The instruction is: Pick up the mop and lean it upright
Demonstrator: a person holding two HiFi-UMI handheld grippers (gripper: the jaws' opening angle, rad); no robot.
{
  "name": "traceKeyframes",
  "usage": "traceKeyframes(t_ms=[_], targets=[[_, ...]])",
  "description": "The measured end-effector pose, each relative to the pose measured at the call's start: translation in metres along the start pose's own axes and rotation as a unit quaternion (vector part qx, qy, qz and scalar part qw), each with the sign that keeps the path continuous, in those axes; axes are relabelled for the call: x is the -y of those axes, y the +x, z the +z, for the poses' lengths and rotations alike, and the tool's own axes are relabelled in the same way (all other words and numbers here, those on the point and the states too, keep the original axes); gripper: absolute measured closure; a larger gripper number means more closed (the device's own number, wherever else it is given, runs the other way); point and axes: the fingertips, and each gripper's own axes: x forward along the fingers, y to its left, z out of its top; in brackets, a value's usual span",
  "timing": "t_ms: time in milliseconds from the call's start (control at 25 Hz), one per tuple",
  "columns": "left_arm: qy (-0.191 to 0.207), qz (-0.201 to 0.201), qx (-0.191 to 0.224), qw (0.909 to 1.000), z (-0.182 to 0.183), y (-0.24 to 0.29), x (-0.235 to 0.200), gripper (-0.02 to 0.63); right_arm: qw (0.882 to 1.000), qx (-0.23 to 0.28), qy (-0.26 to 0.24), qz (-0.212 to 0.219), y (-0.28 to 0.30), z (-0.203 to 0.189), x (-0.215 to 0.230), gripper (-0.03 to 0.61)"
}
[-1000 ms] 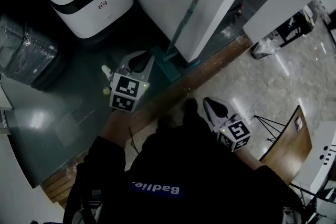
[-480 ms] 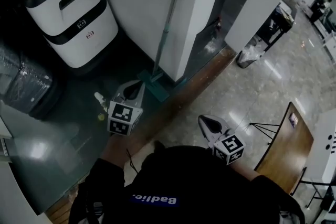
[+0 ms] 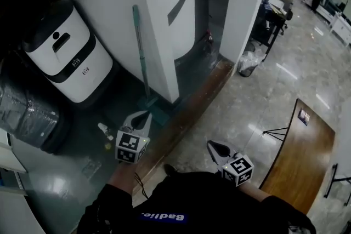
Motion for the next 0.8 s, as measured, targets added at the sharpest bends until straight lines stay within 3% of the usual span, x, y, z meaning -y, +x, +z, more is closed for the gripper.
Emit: traceKeyframes(t_ms=[400, 800], targets=[[0.039, -0.021, 0.030, 0.9986, 0.053, -0.008, 0.095, 0.594, 0.998, -0.003, 0.044, 0.045, -0.043, -0.051, -0.006, 0.574], [0.020, -0.065, 0.077, 0.9947, 0.053, -0.022, 0.104, 0.594, 0.999, 0.021, 0.032, -0.037, -0.072, -0.044, -0.012, 0.574]])
